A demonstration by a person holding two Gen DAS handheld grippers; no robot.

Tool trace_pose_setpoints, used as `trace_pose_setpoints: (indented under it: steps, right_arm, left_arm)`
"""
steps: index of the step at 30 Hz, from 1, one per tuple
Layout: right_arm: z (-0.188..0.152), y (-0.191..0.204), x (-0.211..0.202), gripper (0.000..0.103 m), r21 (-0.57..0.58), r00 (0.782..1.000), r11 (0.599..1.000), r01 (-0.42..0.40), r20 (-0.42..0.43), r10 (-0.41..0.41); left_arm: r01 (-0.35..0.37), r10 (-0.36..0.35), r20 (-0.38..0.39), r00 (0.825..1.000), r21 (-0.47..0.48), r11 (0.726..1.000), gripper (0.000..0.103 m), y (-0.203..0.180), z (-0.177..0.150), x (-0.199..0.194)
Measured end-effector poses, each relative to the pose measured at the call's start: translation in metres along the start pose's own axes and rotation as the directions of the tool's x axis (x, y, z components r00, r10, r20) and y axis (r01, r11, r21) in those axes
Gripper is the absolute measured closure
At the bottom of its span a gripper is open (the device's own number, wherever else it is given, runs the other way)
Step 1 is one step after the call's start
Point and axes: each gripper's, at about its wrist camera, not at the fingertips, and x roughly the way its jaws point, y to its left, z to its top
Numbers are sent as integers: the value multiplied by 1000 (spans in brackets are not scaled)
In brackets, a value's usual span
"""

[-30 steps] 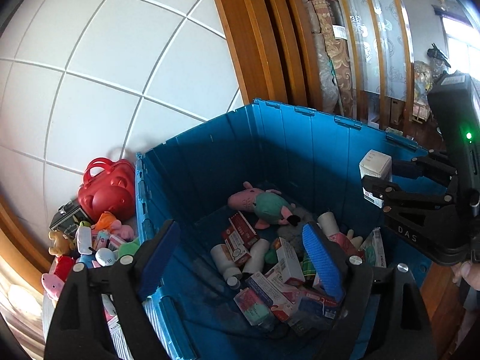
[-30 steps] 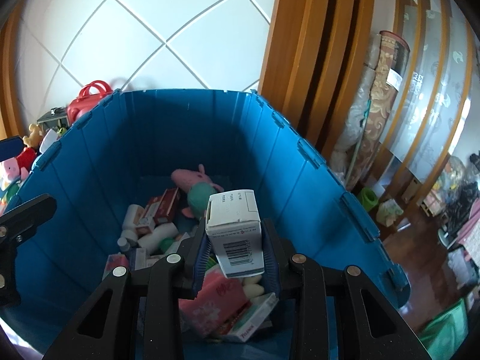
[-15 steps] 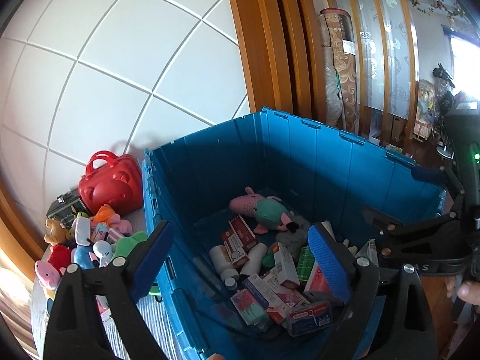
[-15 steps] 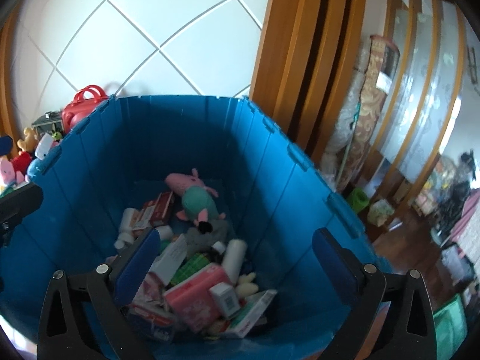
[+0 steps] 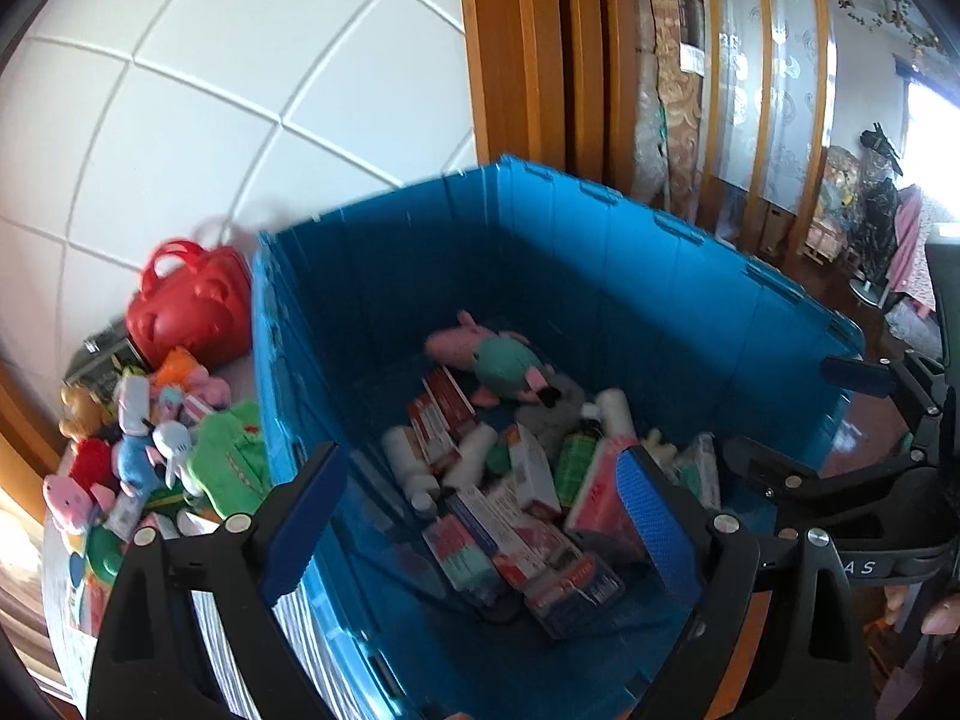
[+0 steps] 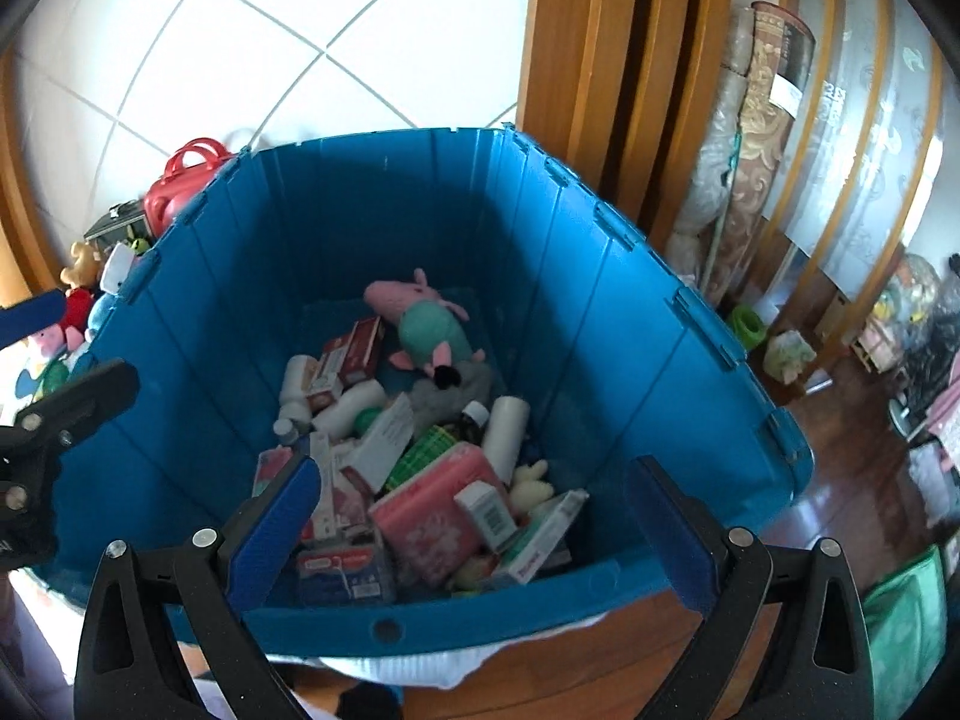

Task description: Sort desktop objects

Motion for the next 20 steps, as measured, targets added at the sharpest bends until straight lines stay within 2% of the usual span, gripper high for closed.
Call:
trace_pose_setpoints:
  steps: [7, 20]
  right_arm:
    - [-8, 4, 2, 0, 2, 999, 1000, -21, -45, 21]
    - [-9, 7, -1, 0, -2, 999, 1000, -6, -40, 6]
  left_arm:
    - [5, -5, -22, 1000, -5, 1000, 11, 0, -4, 0]
    - [9, -9, 0, 1000, -6, 1000, 11, 2, -7, -7]
